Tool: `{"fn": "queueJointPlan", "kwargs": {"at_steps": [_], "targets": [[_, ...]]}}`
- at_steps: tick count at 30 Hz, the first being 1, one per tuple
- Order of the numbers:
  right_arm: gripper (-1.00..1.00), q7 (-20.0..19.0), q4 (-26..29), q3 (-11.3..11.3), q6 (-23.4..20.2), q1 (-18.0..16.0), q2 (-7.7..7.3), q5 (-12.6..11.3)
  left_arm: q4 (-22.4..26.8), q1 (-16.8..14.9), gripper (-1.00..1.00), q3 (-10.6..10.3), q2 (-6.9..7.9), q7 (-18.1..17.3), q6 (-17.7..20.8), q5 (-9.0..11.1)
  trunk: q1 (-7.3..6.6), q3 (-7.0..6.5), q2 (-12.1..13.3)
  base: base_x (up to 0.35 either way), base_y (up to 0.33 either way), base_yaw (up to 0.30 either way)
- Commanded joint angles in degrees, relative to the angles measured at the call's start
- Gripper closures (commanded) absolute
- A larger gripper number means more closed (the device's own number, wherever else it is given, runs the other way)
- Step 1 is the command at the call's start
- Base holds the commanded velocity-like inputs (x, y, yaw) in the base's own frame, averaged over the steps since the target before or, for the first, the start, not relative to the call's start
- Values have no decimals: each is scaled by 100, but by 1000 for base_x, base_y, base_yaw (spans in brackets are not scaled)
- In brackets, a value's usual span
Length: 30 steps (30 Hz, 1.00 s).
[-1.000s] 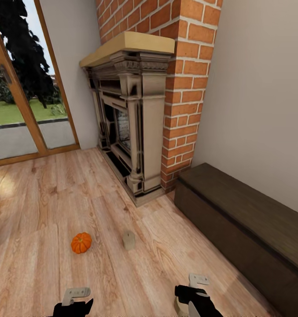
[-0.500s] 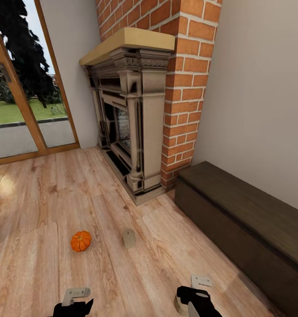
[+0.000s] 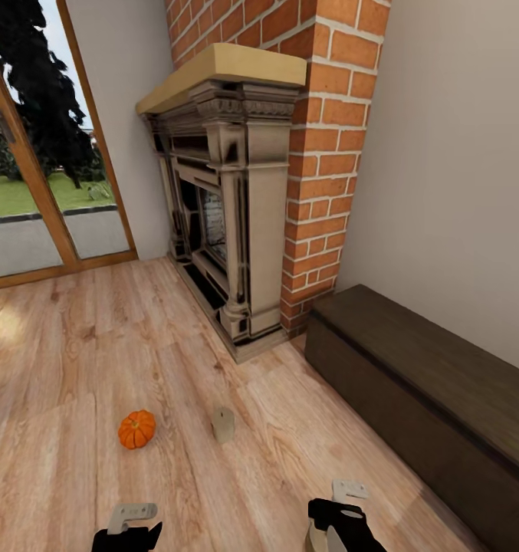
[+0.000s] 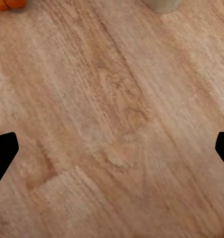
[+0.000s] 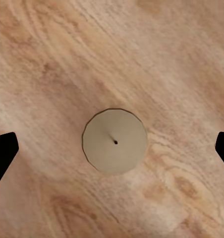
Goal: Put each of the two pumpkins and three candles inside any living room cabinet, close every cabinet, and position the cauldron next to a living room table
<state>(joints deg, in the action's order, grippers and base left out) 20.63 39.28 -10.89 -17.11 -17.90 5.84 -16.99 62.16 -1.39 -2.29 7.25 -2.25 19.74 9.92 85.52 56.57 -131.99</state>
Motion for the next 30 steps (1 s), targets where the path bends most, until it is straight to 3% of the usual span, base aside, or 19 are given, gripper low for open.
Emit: {"fn": "queueJointPlan", "kwargs": {"at_steps": [1, 12, 19, 23, 27, 30], "targets": [[-100, 49, 10, -27, -21, -3, -4, -50, 7, -2, -100, -8, 5, 5, 30, 50, 0, 5, -2, 90, 0, 0], [-100, 43, 10, -45, -18, -3, -4, -50, 6, -2, -100, -8, 5, 5, 30, 73, 0, 5, -2, 52, 0, 0], [-100, 34, -72, -45, -13, -3, -5, -50, 59, 44, -100, -6, 5, -8, 30, 80, 154, 131, -283, 2, 0, 0], [-100, 30, -116, -45, -12, -3, -5, -50, 418, 135, -100, 2, 10, -37, 82, 92, 242, 203, -443, 0, 0, 0], [-100, 32, -124, -45, -17, -17, 2, -50, 1219, 610, -100, 5, 12, -39, 137, 104, 329, 275, -604, 0, 0, 0], [-100, 40, -123, -45, -30, -51, 15, -50, 1501, 805, -100, 8, 10, -33, 148, 106, 395, 329, -724, 0, 0, 0]]}}
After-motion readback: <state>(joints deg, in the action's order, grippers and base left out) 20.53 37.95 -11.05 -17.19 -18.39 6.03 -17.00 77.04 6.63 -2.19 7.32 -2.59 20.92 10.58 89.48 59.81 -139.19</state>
